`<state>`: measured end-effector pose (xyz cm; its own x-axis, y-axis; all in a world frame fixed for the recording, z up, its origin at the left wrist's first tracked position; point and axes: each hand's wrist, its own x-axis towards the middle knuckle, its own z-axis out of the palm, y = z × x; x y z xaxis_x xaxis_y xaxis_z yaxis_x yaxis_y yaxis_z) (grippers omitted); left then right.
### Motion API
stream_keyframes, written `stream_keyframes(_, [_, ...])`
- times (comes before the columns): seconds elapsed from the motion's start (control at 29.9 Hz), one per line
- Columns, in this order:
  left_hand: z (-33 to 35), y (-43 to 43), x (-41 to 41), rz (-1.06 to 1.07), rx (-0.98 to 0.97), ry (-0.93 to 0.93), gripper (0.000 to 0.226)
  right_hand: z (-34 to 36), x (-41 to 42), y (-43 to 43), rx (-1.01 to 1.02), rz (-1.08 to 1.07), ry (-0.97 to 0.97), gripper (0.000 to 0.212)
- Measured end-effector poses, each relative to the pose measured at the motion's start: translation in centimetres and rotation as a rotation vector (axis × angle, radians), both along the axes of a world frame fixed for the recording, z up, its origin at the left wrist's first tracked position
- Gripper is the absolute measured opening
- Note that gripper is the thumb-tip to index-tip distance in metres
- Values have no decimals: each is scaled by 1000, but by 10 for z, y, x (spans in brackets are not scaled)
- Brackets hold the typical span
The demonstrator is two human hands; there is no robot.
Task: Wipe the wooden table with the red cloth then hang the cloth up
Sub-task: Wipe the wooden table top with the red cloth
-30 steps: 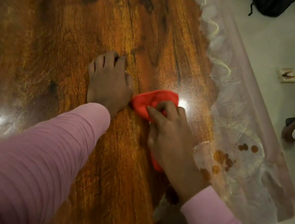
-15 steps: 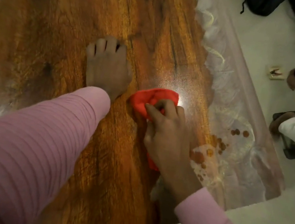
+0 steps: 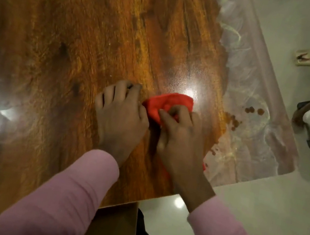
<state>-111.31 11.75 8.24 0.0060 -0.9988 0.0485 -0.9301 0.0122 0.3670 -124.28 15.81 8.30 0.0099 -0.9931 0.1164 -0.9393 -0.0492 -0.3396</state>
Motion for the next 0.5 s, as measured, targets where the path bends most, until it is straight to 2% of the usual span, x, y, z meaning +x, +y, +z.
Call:
stream_keyframes(0.1, [0,15,-9,-49,-5,-11,50,0,-20,11,-11,36,18,36])
stream_keyframes(0.23, [-9,31,-9,-102,8,-53,54,3,-62,-8,-2,-280,16,35])
stream_keyframes(0.3, [-15,35,-7,-110,-1,-67,50,4,-60,-9,-17,-354,6,33])
stream_keyframes(0.37, [-18,34,-9,-103,-7,-48,44,5,-45,4,-20,-328,1,33])
stream_keyframes(0.5, [-18,34,-7,-79,-35,48,46,5,-1,67,8,-40,12,35])
